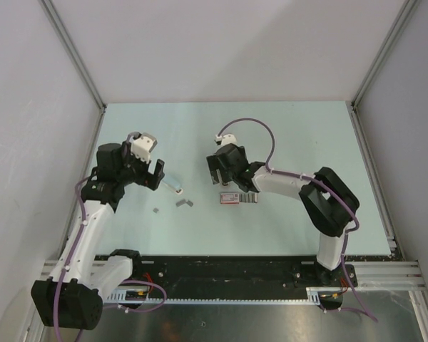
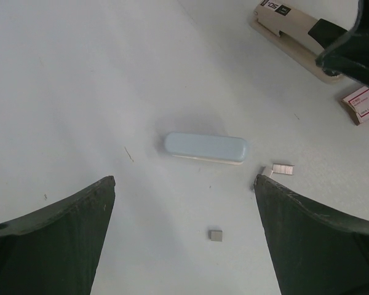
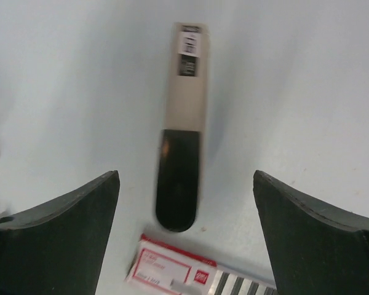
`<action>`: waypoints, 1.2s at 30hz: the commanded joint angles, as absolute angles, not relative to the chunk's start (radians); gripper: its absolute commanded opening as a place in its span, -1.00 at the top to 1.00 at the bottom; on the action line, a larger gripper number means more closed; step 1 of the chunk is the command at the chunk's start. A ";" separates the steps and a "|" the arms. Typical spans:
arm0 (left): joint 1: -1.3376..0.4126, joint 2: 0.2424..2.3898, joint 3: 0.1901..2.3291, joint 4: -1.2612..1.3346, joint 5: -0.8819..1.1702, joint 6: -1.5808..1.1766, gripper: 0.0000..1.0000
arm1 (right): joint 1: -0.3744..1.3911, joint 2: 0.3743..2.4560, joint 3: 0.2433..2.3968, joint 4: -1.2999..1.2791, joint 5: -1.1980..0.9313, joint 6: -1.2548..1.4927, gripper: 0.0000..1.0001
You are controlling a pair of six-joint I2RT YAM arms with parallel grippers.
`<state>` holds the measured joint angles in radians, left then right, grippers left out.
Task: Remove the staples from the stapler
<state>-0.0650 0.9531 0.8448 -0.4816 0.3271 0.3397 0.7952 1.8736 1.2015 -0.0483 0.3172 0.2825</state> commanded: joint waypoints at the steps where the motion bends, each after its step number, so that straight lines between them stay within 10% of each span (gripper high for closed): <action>1: -0.055 0.912 0.860 -0.487 0.370 0.329 -0.99 | 0.894 1.737 1.220 -0.034 0.341 0.153 -0.92; 36: 0.070 0.948 0.932 -0.543 0.432 0.270 -0.99 | 1.051 2.113 1.525 -0.121 -0.184 -0.345 -0.43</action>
